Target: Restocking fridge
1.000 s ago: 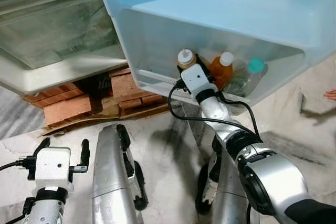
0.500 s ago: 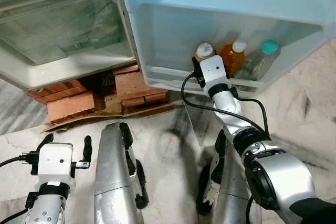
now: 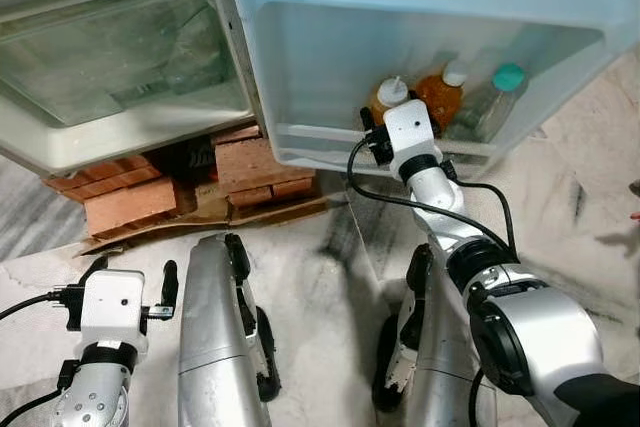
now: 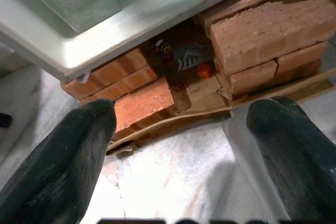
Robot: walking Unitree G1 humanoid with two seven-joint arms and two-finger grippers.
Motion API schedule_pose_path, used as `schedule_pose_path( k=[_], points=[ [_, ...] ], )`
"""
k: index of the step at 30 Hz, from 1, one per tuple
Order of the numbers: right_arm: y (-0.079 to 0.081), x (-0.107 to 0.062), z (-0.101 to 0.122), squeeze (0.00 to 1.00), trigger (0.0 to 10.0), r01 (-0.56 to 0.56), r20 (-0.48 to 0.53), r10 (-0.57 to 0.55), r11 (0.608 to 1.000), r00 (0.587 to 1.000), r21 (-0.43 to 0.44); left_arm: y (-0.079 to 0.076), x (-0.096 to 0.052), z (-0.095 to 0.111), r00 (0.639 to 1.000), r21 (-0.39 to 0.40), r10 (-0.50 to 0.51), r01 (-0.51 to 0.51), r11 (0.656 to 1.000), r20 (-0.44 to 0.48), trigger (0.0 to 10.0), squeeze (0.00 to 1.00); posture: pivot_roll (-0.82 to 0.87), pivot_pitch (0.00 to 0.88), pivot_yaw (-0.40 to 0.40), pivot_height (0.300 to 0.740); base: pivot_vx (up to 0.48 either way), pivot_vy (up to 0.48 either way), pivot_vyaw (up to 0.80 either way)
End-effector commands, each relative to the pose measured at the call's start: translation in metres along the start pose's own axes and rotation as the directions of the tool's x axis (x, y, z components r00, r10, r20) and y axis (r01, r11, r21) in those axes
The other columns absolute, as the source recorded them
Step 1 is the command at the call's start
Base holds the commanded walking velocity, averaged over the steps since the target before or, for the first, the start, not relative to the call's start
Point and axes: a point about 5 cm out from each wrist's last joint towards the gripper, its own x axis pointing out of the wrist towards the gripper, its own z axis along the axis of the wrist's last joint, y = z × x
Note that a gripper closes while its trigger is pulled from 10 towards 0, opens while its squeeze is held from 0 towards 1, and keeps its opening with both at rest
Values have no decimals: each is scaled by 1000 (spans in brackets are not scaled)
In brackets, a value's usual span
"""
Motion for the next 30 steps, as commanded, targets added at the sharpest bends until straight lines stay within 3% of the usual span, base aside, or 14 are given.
schedule_pose_path(
  k=[1, 6, 7, 11, 12, 13, 17, 21, 24, 29, 30],
  points=[
    [-12, -2, -2, 1000, 10000, 52, 10, -52, 998, 999, 25, 3, -4, -10, 999, 4, 12, -12, 1000, -38, 10000, 0, 135, 276, 3, 488, 0, 0, 0],
    [-15, -11, -10, 965, 10000, 69, 16, -70, 997, 997, 30, 1, 5, -12, 1000, -9, 4, -4, 1000, -26, 10000, 0, 109, 242, 5, 488, 0, 0, 0],
    [-16, -13, -11, 682, 10000, 76, 25, -77, 997, 997, 31, 0, 6, -12, 1000, -10, 1, -1, 1000, -22, 10000, 0, 107, 239, 5, 488, 0, 0, 0],
    [-19, -21, -15, 620, 10000, 92, 45, -94, 995, 995, 43, -4, 12, -11, 1000, -16, -11, 11, 1000, -9, 10000, 0, 90, 213, 10, 488, 0, 0, 0],
    [-20, -23, -17, 561, 10000, 94, 50, -96, 995, 994, 46, -4, 14, -11, 1000, -16, -15, 15, 1000, -5, 10000, 0, 88, 207, 11, 488, 0, 0, 0],
    [-21, -24, -17, 0, 10000, 98, 50, -100, 994, 994, 48, -5, 15, -11, 1000, -14, -15, 15, 1000, -2, 10000, 0, 86, 199, 11, 488, 0, 0, 0],
    [-22, -30, -18, 0, 10000, 86, 74, -91, 993, 993, 76, -4, 18, -12, 1000, -9, -2, 2, 1000, 9, 10000, 0, 76, 179, 11, 488, 0, 0, 0],
    [-13, -41, -21, 0, 10000, 49, 80, -59, 992, 995, 119, -5, 21, -13, 1000, -13, -1, 1, 1000, 16, 10000, 0, 60, 159, 5, 488, 0, 0, 0],
    [1, -60, -23, 0, 10000, 22, 86, -36, 987, 996, 162, -5, 27, -11, 999, -20, 5, -4, 1000, 33, 10000, 0, 53, 137, 9, 488, 0, 0, 0],
    [9, -76, -29, 0, 10000, 28, 55, -39, 981, 998, 192, -8, 33, -8, 999, -29, -1, 3, 1000, 50, 10000, 0, 57, 123, 18, 488, 0, 0, 0],
    [13, -86, -33, 0, 10000, 36, 27, -43, 978, 999, 204, -9, 35, -6, 998, -27, -7, 9, 1000, 62, 10000, 0, 57, 117, 25, 488, 0, 0, 0]
  ],
)
